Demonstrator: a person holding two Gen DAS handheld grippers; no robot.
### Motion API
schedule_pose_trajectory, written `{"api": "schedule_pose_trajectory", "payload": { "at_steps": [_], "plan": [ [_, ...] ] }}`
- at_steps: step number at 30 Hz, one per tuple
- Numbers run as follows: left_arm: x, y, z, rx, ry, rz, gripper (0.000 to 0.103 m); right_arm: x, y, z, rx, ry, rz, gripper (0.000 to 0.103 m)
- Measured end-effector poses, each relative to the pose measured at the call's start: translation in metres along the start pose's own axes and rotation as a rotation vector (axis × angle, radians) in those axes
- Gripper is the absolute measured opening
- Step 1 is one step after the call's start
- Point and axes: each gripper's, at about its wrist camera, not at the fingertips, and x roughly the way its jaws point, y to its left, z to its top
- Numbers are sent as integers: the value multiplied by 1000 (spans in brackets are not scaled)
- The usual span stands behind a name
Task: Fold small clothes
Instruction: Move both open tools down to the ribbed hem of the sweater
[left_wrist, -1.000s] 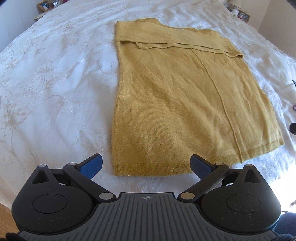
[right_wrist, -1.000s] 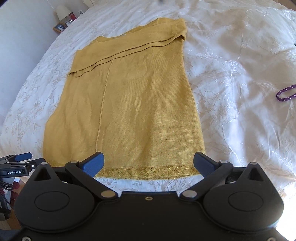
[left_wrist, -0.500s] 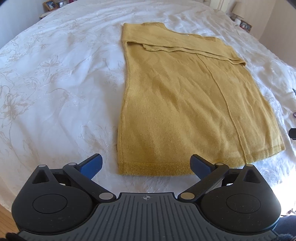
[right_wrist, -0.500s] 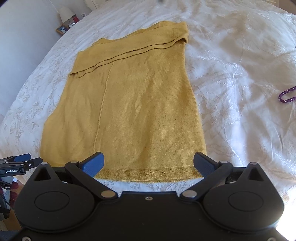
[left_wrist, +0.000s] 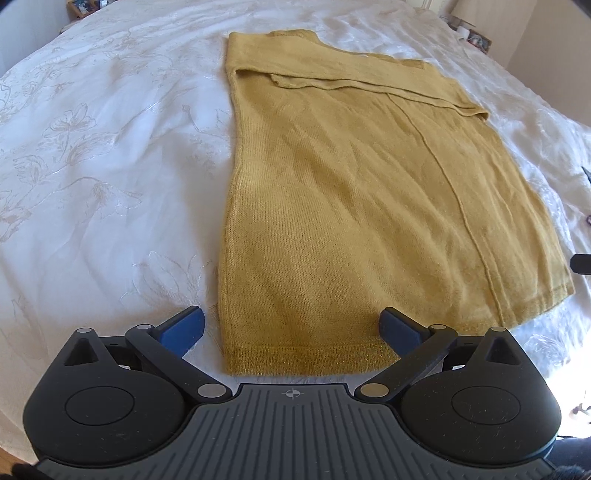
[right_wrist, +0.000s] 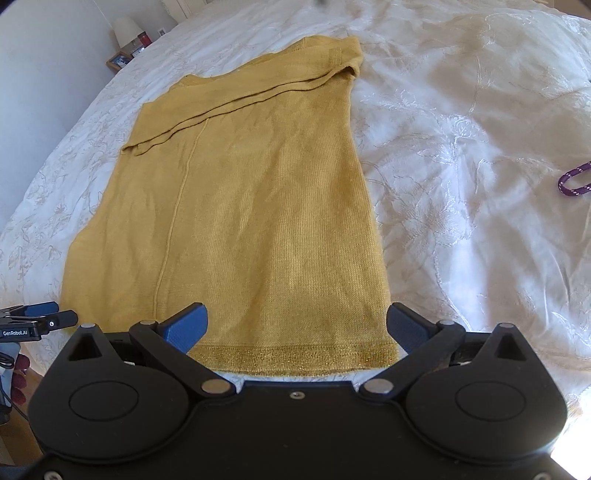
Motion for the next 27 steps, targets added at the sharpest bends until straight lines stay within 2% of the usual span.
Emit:
{"api": "schedule_pose_trajectory", "payload": {
  "at_steps": [6, 16, 27],
  "plan": [
    [18, 0, 6, 5, 41, -14, 103, 15, -17, 4, 69, 22, 7, 102],
    [27, 6, 8, 4, 74, -42, 103, 40, -23, 2, 81, 70, 42, 103],
    [32, -3, 8, 6, 65, 23, 103, 39, -26, -5, 59, 41, 54, 103]
  ]
}}
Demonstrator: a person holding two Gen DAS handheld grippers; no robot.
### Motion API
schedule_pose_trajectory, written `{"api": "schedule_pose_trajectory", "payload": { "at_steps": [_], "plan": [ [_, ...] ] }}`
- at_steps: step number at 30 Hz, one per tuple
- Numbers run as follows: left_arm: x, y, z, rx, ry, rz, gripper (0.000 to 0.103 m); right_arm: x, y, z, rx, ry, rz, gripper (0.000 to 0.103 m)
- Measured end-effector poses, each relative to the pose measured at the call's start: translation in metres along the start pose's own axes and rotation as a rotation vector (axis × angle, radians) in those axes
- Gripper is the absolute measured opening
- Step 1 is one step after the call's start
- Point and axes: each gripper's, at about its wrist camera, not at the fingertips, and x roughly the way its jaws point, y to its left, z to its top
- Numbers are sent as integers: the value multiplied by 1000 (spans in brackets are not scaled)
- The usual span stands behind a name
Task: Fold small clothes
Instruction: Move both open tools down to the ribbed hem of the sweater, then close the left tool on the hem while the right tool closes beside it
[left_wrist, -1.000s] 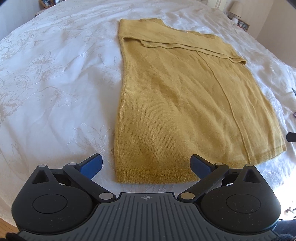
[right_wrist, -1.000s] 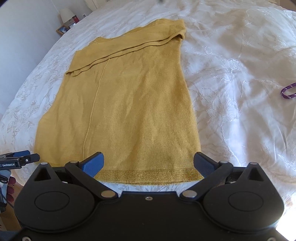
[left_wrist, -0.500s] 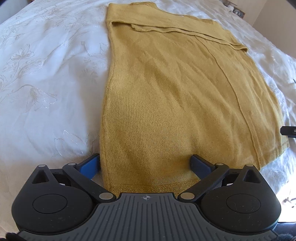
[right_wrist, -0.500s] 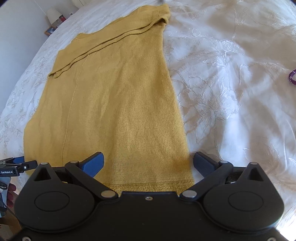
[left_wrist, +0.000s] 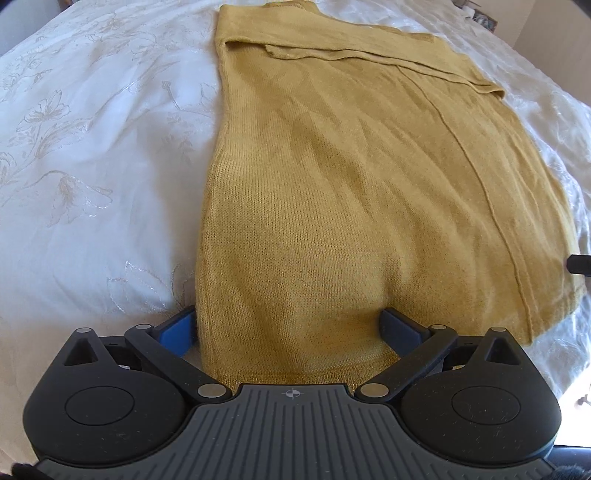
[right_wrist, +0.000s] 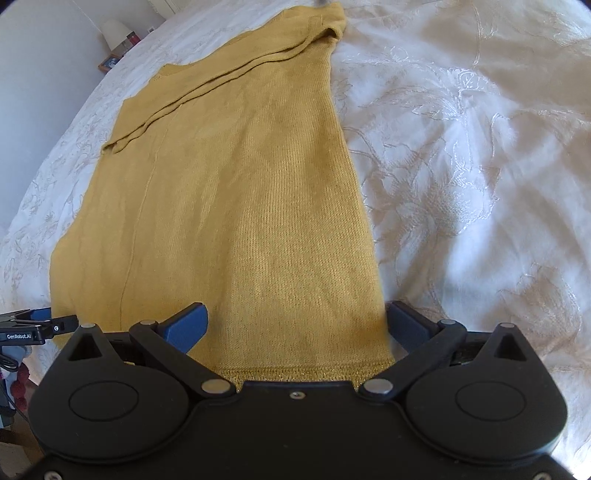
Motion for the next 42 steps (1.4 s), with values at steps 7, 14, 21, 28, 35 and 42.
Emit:
{"api": "schedule_pose_trajectory", "payload": {
  "at_steps": [7, 14, 21, 28, 35, 42],
  "plan": [
    [2, -1, 2, -9, 9, 15, 103, 2, -1, 3, 22, 6, 9, 103],
    [3, -3, 6, -42, 26, 38, 103, -2, -9, 4, 18, 26, 56, 103],
    [0, -2, 10, -71, 38, 38, 94, -3, -17, 10, 34, 76, 104, 103],
    [-9, 1, 13, -111, 34, 20, 64, -1, -19, 19, 68, 143, 117, 103],
    [-23, 7, 15, -174, 25, -4, 18, -5, -25, 27, 75, 203, 143, 49],
    [-50, 9, 25, -230, -7, -41, 8, -23, -31, 39, 88, 203, 283, 16]
  ]
}}
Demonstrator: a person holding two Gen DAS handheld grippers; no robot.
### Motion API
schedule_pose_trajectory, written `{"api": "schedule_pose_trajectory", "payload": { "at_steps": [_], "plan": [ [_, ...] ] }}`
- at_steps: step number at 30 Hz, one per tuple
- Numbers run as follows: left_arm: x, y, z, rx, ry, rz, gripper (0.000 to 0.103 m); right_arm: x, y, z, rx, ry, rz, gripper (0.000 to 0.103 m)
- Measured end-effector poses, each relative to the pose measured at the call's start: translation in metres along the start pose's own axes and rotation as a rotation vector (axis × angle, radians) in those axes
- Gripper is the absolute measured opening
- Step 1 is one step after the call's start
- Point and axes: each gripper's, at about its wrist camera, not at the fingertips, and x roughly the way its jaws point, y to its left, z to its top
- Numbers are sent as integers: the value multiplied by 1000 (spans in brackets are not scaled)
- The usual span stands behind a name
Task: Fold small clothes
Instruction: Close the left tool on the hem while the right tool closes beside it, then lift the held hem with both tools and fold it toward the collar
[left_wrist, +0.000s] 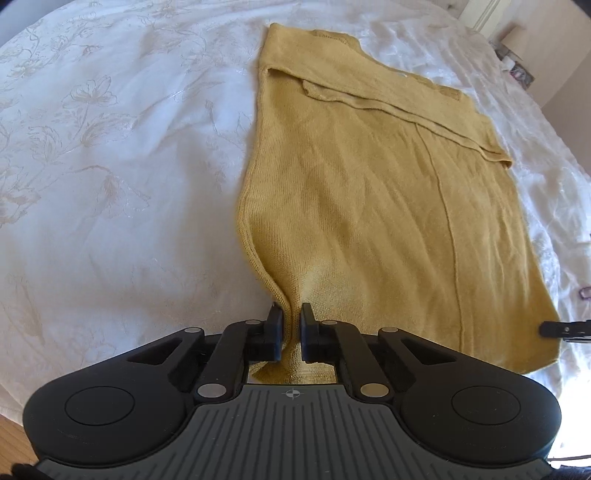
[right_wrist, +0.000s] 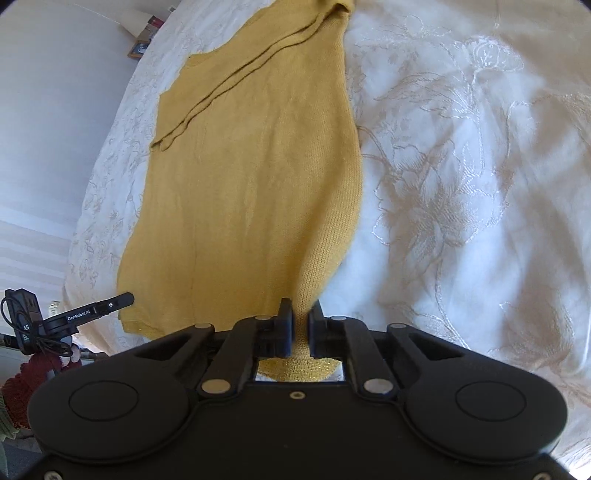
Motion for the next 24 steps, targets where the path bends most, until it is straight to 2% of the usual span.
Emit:
{"api": "schedule_pose_trajectory", "payload": {
  "at_steps": [6, 11, 18, 24],
  "plan": [
    [-27, -16, 27, -37, -92, -7, 8, -19, 18, 22, -5, -96, 115, 15],
    [-37, -32, 67, -61, -185, -16, 8, -28, 31, 54, -2, -189, 170, 15],
    [-29, -37, 137, -80, -307, -55, 8, -25, 40, 116, -6, -312, 183, 15],
    [-6, -40, 192, -33, -340, -85, 8, -19, 37, 170, 16, -411, 119, 15]
  ]
}}
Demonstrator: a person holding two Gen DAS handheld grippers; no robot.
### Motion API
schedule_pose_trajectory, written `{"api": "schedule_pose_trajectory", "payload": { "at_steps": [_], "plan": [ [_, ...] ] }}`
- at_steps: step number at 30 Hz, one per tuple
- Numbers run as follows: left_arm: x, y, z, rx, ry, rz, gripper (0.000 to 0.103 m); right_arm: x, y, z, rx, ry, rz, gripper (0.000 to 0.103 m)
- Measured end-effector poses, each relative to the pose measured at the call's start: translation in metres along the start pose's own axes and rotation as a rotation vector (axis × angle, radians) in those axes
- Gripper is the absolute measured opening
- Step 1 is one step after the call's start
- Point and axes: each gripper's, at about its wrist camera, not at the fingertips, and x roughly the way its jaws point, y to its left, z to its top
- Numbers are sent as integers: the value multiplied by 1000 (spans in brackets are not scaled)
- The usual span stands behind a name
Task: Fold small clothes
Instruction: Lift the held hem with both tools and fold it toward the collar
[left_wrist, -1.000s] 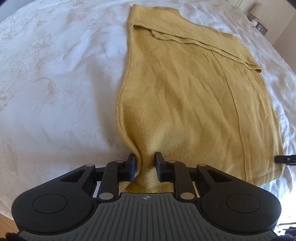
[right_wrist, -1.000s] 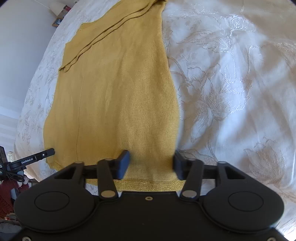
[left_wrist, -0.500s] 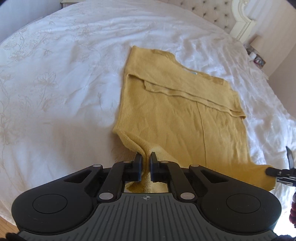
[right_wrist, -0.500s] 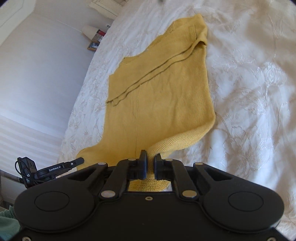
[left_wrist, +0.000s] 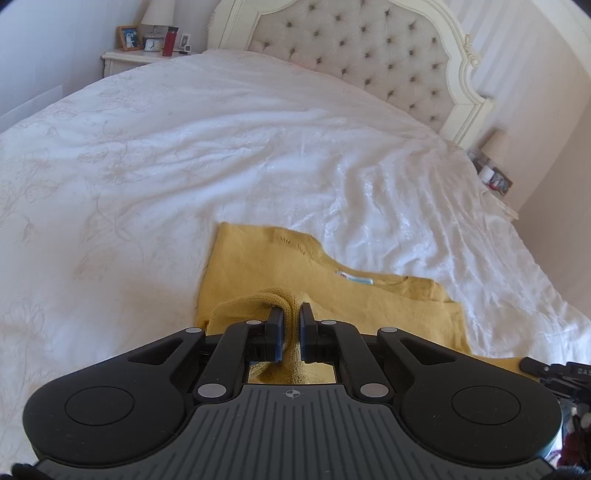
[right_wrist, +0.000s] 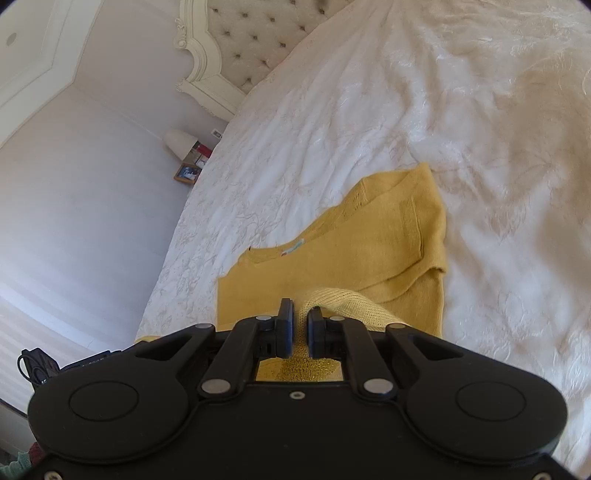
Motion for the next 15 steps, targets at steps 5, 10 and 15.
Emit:
{"api": "schedule_pose_trajectory", "payload": {
  "at_steps": [5, 10, 15],
  "plan": [
    [38, 5, 25, 2, 12, -15, 8, 32, -8, 34, 16, -38, -70, 15],
    [76, 15, 37, -20, 61, 12, 8, 71, -21, 57, 41, 5, -136, 15],
    [110, 27, 40, -45, 122, 64, 11, 105, -28, 68, 38, 66, -182, 22]
  ]
}}
